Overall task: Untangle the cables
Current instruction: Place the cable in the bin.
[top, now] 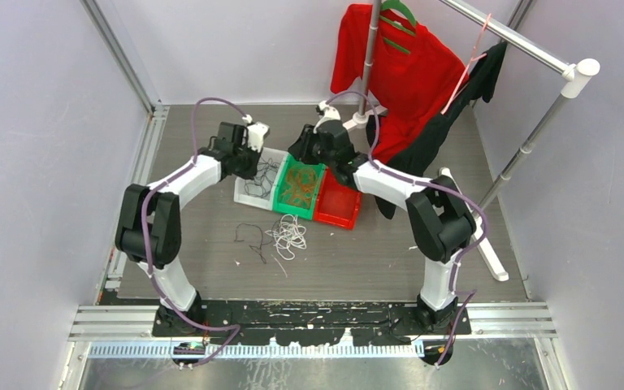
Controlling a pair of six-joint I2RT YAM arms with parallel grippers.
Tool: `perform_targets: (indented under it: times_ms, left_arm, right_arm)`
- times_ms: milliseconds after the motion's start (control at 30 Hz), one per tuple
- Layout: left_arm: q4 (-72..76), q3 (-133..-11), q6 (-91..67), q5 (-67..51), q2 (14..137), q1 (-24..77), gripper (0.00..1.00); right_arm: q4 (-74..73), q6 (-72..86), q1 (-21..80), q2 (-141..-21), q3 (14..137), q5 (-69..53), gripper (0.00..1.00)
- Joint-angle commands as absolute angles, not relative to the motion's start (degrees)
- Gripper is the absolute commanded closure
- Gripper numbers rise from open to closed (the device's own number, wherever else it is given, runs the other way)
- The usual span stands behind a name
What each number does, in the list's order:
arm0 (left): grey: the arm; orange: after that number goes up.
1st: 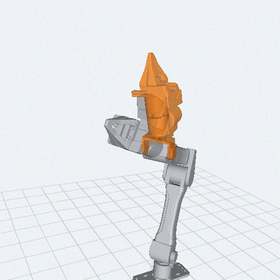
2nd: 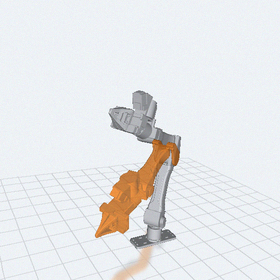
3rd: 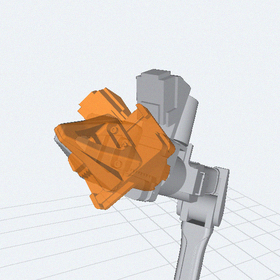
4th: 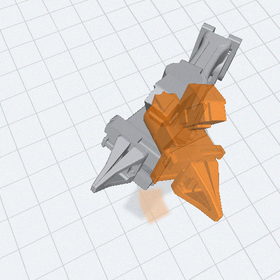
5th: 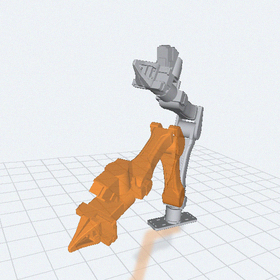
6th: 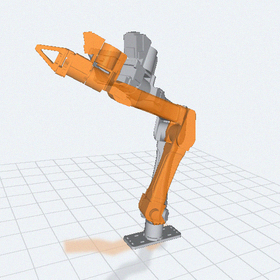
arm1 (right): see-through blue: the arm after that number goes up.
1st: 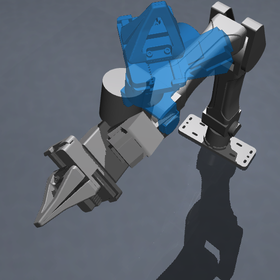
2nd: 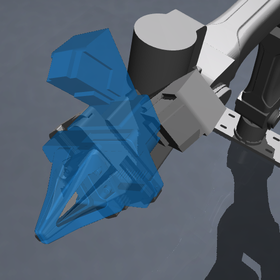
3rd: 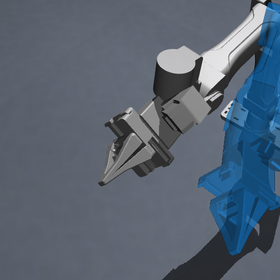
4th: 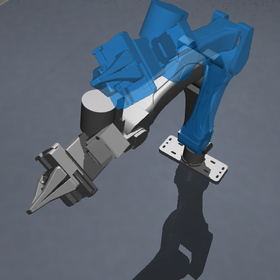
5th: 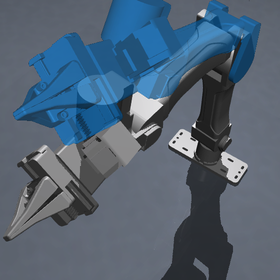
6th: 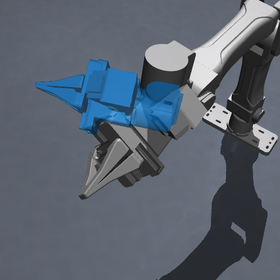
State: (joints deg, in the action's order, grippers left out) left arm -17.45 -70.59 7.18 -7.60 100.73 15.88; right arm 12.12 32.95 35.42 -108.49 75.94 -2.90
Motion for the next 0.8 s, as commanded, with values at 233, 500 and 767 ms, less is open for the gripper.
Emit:
perform_targets:
  times_ms: [233, 500, 767]
  left_arm:
    - [-10.92, -73.64, 16.24, -0.71, 107.37, 20.77, 1.0]
    - [-10.27, -72.61, 21.17, -0.65, 109.45, 21.88, 1.0]
    - [-21.95, -79.22, 21.41, -2.16, 103.53, 21.89, 0.75]
  right_arm:
    - [16.25, 30.14, 34.81, -94.62, 66.28, 3.03, 0.86]
    - [16.39, 27.9, 34.77, -91.12, 63.59, 4.22, 0.86]
    - [16.76, 28.05, 34.8, -89.22, 62.22, 3.16, 0.79]
